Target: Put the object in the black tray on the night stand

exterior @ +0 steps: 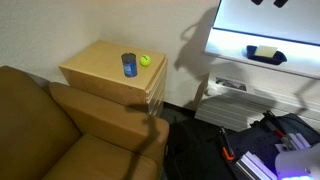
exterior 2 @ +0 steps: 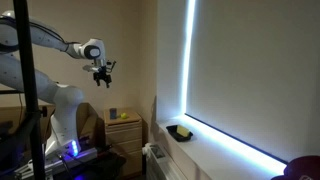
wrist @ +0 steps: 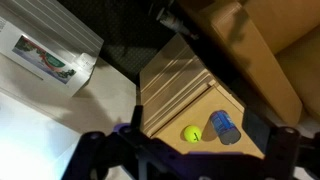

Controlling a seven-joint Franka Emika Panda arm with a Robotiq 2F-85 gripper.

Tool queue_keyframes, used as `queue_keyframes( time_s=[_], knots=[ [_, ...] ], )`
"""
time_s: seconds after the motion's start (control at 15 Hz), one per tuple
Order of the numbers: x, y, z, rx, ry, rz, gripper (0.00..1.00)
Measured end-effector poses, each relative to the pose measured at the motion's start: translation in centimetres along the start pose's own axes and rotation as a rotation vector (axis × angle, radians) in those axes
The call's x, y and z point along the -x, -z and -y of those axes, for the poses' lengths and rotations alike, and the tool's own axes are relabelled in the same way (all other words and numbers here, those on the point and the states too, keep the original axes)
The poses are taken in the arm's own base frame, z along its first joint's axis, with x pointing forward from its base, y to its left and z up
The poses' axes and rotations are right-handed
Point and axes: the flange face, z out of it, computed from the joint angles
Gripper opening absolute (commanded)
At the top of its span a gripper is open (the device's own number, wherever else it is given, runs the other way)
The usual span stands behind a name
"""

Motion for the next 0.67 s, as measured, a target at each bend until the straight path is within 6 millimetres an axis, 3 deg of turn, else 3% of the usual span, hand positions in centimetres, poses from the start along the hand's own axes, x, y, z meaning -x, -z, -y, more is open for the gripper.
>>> queue_keyframes(
  time_s=[0.2, 0.4, 0.53, 0.67],
  knots=[
    [0.0, 0.0, -0.3, 0.005, -0.025, 0.000, 1.00],
    [0.9, -0.3, -4.2, 0.049, -0.178, 0.003, 1.00],
    [1.4, 1.0, -6.9, 0.053, -0.284, -0.037, 1.00],
    [1.6, 2.3, -7.7, 0.054, -0.327, -0.074, 1.00]
  ],
)
